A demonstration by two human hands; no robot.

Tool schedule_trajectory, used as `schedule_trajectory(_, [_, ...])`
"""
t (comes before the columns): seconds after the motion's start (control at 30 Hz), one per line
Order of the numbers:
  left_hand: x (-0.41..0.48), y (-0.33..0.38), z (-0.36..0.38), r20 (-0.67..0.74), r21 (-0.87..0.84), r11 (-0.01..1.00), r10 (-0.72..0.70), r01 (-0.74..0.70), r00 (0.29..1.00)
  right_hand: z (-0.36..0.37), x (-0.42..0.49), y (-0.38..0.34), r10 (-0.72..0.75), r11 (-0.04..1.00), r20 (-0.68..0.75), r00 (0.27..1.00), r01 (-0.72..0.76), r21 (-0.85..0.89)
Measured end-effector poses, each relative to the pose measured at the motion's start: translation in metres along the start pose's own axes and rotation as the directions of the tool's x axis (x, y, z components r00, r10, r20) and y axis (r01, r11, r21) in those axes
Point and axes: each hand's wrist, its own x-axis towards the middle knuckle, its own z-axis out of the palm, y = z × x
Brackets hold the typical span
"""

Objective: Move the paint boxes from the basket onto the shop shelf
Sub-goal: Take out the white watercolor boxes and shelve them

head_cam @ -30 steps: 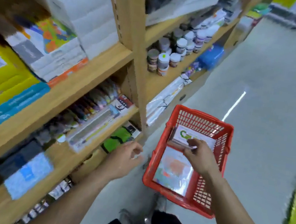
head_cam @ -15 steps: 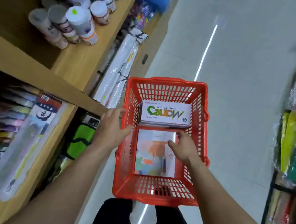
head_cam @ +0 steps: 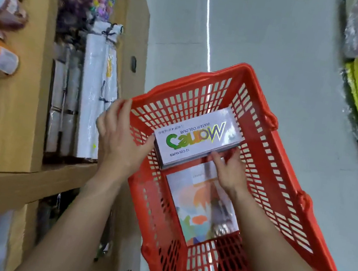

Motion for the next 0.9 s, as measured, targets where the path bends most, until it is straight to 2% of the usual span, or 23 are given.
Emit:
schedule_trajectory(0.1, [-0.003, -0.006, 0.010, 0.008, 0.058, 0.998, 0.040, -0.040, 0.999, 0.015, 0.002, 0.002, 0.042, 0.984, -0.047, 0.998, -0.033, 0.176])
schedule_trajectory(0.23, [-0.011, -0.016, 0.015, -0.002, 0.085, 0.990, 0.113, -0.112, 0.994, 0.033, 0.003, -0.006, 0.126, 0.907, -0.112, 0.986, -0.069, 0.415])
schedule_trajectory(0.4, [-0.014, -0.018, 0.017, -0.008, 0.119, 0.983, 0.144, -0.142, 0.990, 0.057, 0.008, -0.023, 0.221, 0.917, -0.199, 0.955, -0.133, 0.376])
schedule_trajectory(0.73, [-0.017, -0.026, 0.018, 0.034, 0.115, 0.980, 0.158, -0.160, 0.987, 0.068, 0.015, -0.046, 0.073, 0.915, -0.291, 0.954, 0.052, 0.399])
schedule_trajectory(0.9, [-0.017, -0.029, 0.019, 0.030, 0.090, 0.983, 0.161, -0.163, 0.987, 0.074, 0.014, -0.046, 0.159, 0.882, -0.270, 0.950, -0.013, 0.471])
